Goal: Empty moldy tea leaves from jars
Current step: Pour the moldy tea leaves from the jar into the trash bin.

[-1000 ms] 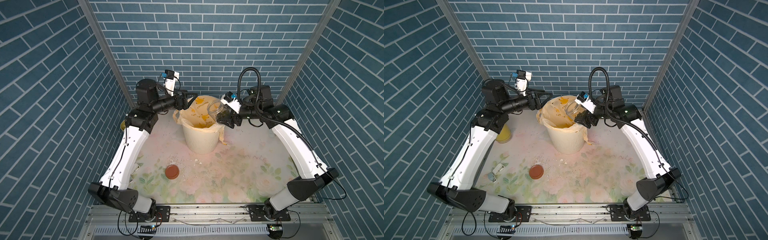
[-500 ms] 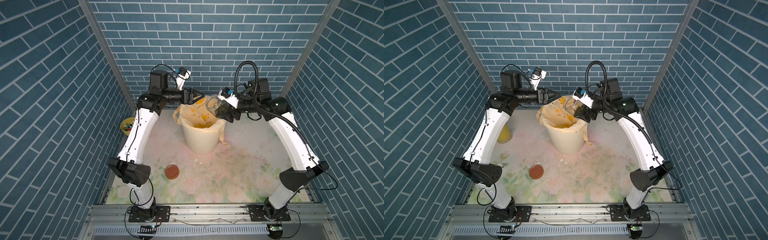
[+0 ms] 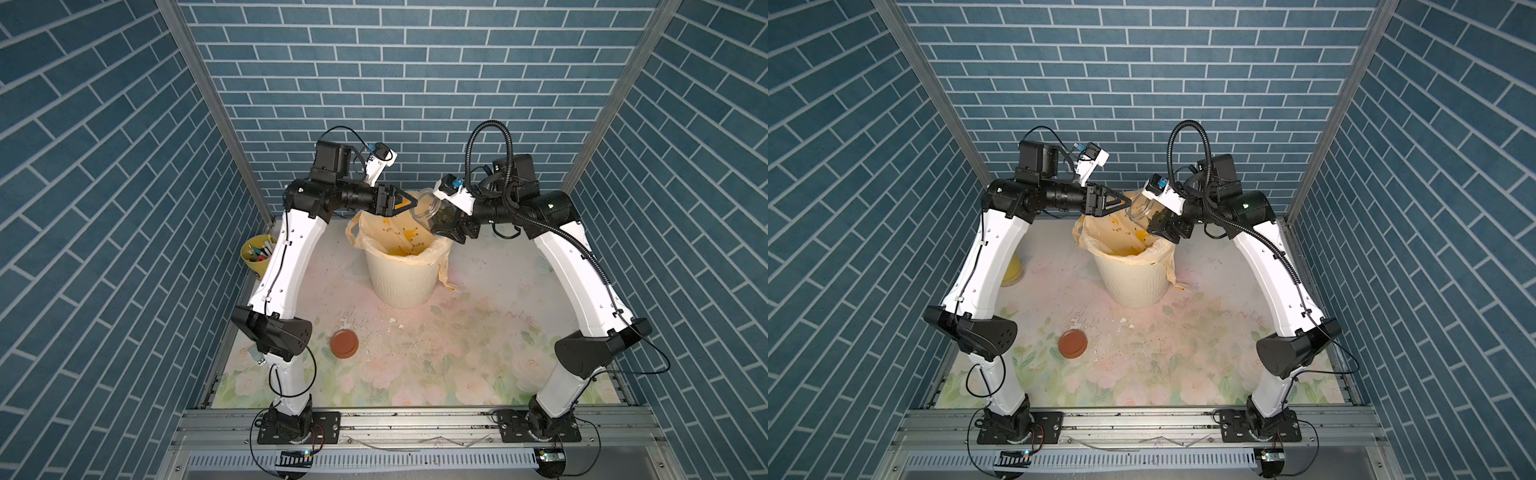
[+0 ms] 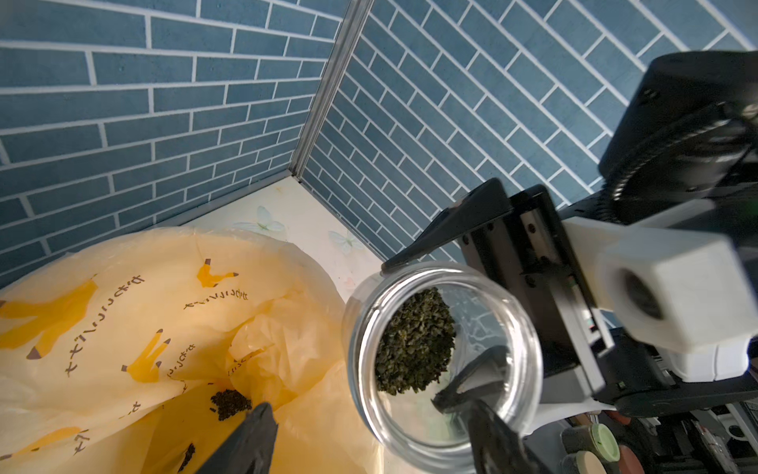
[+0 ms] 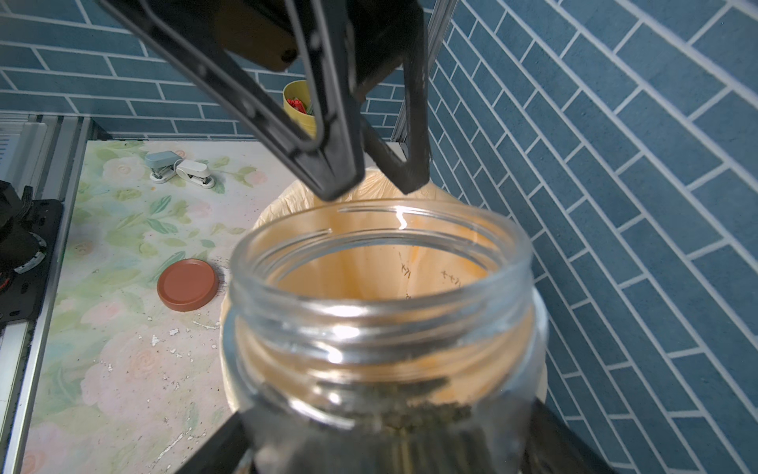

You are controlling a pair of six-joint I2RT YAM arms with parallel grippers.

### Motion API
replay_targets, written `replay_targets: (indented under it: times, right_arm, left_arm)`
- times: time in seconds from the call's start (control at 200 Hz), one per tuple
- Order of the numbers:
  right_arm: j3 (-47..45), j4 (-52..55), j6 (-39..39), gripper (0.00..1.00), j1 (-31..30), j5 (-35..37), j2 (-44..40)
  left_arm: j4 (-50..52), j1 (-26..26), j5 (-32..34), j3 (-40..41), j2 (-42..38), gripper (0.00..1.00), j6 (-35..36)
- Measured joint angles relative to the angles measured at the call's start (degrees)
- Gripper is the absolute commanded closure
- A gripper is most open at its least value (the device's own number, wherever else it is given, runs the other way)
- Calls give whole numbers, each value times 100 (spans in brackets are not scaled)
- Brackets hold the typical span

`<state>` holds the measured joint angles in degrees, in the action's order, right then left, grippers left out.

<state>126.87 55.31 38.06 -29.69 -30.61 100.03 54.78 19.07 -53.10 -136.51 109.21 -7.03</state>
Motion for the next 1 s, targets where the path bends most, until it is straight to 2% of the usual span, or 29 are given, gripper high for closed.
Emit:
replay_targets:
  times: [0.225,0.56,0.795,0.995]
  right_arm:
    - [28,4,149,100,-179,87,50]
    - [354,22,251,100,-367,310,358]
    - [509,68,295,100,-369,317,365]
    - [509,76,341,100,-396,341,365]
  left_arm:
    - [107,9,-50,0,138,28,-13]
    - [63,33,-208,2,138,58,-144]
    - [-109,17,-205,4,138,71,-271]
    - [-177,7,-203,35,140,71,-374]
